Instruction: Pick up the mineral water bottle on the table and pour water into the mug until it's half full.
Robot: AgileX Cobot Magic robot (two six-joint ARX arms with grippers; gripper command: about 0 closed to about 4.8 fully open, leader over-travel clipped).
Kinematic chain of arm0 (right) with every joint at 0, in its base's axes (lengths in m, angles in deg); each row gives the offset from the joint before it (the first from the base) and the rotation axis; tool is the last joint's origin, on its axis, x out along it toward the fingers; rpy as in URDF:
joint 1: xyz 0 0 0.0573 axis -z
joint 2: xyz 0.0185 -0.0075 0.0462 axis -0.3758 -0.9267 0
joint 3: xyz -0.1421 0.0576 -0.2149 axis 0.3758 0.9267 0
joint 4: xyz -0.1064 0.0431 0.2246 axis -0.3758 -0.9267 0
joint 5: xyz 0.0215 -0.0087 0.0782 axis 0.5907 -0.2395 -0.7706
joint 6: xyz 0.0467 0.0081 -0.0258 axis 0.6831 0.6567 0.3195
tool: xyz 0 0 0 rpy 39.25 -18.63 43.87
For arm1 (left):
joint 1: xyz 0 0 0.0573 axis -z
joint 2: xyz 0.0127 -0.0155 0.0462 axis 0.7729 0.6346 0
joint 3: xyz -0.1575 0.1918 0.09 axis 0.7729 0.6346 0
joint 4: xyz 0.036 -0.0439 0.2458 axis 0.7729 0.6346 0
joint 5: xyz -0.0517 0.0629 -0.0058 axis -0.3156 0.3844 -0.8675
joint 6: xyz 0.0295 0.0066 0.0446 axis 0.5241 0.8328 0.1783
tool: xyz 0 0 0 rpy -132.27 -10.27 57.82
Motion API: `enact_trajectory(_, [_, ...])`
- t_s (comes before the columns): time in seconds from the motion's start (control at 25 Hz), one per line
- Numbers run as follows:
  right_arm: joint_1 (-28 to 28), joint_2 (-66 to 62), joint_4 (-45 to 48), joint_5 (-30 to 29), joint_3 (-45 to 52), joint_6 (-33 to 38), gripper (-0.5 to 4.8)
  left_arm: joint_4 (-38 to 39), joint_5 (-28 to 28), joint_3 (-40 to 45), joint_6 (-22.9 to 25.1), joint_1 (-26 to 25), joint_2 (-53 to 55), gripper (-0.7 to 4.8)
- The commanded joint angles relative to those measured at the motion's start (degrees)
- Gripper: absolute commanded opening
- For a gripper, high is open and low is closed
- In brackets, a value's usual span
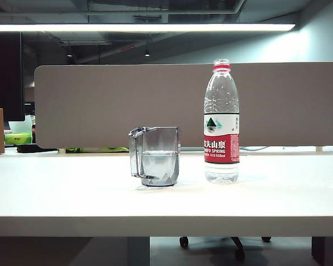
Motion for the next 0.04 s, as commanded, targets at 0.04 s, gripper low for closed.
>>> enact_trajectory(0.04, [0.00,0.11,0.42,0.28,0.20,-0.17,-0.01,-0.55,-0.15,-0.31,0.24,0.09,0.00,0.21])
